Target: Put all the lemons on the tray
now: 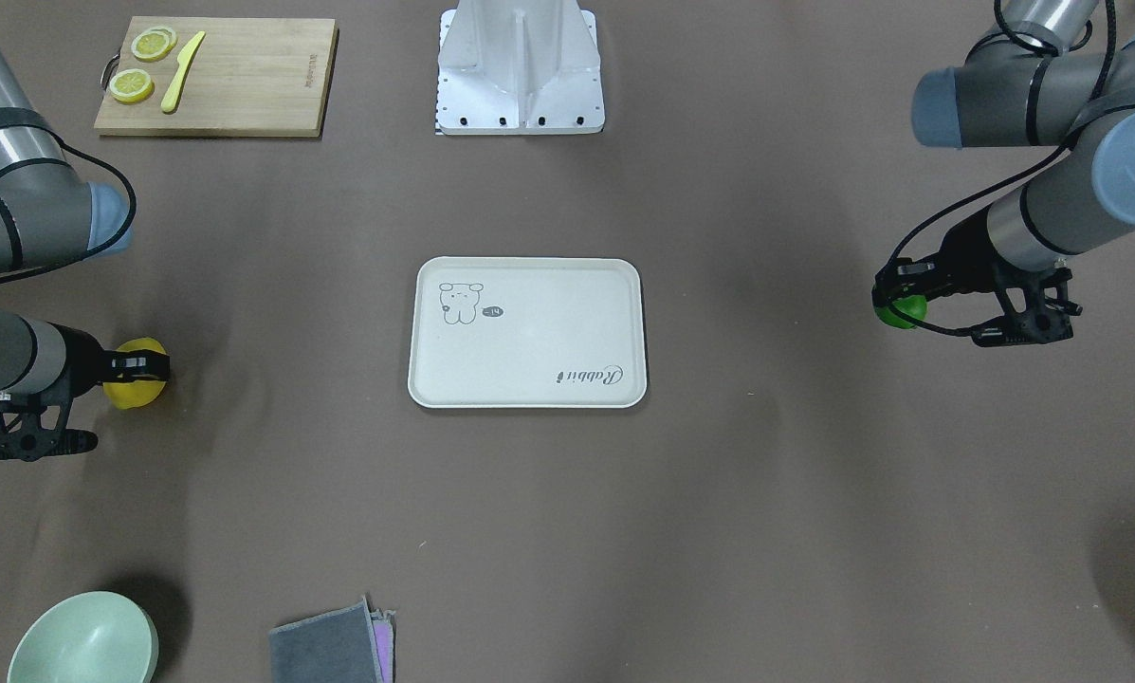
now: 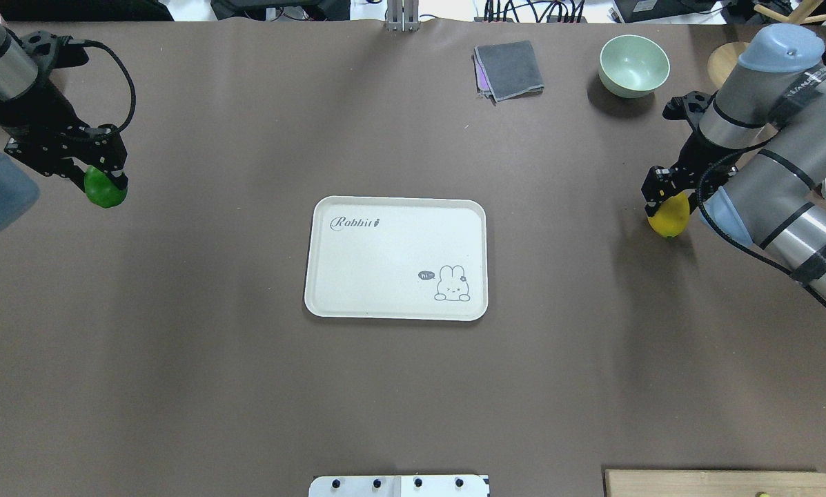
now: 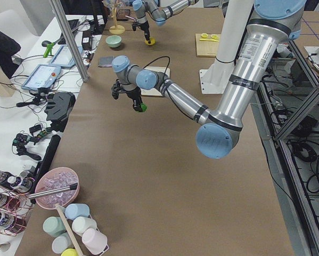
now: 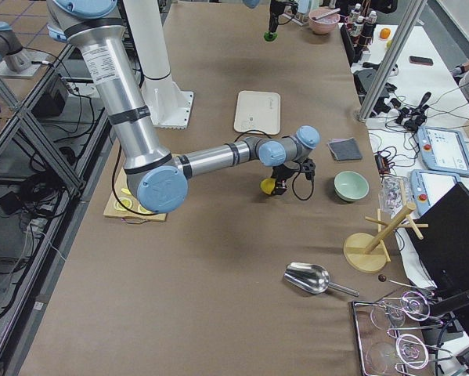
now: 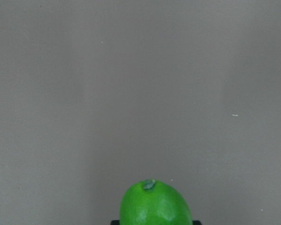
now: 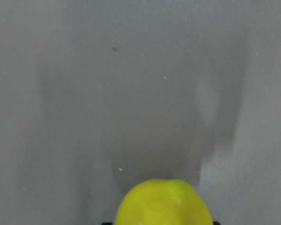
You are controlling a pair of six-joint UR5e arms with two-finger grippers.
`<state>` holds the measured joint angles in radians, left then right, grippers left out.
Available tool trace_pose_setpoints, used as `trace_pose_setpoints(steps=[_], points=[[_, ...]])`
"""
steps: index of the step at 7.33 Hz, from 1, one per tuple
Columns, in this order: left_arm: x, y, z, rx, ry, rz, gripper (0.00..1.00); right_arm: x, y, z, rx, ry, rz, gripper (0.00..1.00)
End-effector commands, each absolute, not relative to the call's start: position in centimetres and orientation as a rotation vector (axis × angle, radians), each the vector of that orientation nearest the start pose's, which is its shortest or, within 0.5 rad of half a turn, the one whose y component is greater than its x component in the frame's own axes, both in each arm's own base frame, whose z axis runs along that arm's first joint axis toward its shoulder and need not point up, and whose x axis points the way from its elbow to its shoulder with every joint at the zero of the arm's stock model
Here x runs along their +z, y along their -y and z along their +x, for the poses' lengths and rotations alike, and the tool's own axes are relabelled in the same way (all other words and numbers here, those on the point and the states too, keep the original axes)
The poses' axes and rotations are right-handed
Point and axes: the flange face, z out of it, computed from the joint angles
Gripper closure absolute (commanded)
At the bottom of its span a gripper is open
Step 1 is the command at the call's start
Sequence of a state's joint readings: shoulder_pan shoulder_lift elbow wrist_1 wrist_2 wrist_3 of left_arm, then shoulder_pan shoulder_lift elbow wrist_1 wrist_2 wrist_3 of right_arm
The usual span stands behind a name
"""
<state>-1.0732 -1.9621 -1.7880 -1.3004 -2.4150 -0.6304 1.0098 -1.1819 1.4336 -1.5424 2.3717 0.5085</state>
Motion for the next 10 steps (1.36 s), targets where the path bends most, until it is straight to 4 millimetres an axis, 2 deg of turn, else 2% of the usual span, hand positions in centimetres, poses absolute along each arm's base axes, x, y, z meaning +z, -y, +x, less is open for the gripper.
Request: trace_pose_setpoints(steps=[1,2,3,4,5,6,7,8,10], points=[[32.4,57.1,24.5,0.016,-0.860,-0.192,1.00,40.6,60.8,-30.0,-0.201,0.883,-0.045,0.75],[31.3,57.7,24.9,0.016,-0.864,-0.187,1.00,37.1,61.9,-31.2,-0.196,0.900,-0.031,0.75],[29.7,57.9,25.7,0.014,-0.858,-0.199,1.00,35.0,62.1,-32.5,-0.104,0.901,-0.088,0.74],[28.1,58.8,27.1,0.022,-0.860,-0.201,1.00,32.0,61.6,-35.3,-0.066,0.917,-0.120,0.74],[25.8,59.1,28.6,-0.020,-0.865,-0.217,1.00,28.6,60.9,-38.6,-0.102,0.938,-0.122,0.74],[25.3,58.5,30.5,-0.021,-0.859,-0.240,1.00,26.9,59.5,-41.6,-0.152,0.946,-0.124,0.73],[24.3,58.4,32.2,-0.030,-0.852,-0.249,1.00,25.9,58.0,-44.5,-0.197,0.949,-0.138,0.73],[22.5,59.5,33.1,-0.051,-0.850,-0.250,1.00,25.0,56.5,-47.1,-0.234,0.949,-0.150,0.73],[20.7,59.1,33.3,-0.061,-0.863,-0.246,1.00,25.5,54.9,-50.3,-0.269,0.931,-0.176,0.73]])
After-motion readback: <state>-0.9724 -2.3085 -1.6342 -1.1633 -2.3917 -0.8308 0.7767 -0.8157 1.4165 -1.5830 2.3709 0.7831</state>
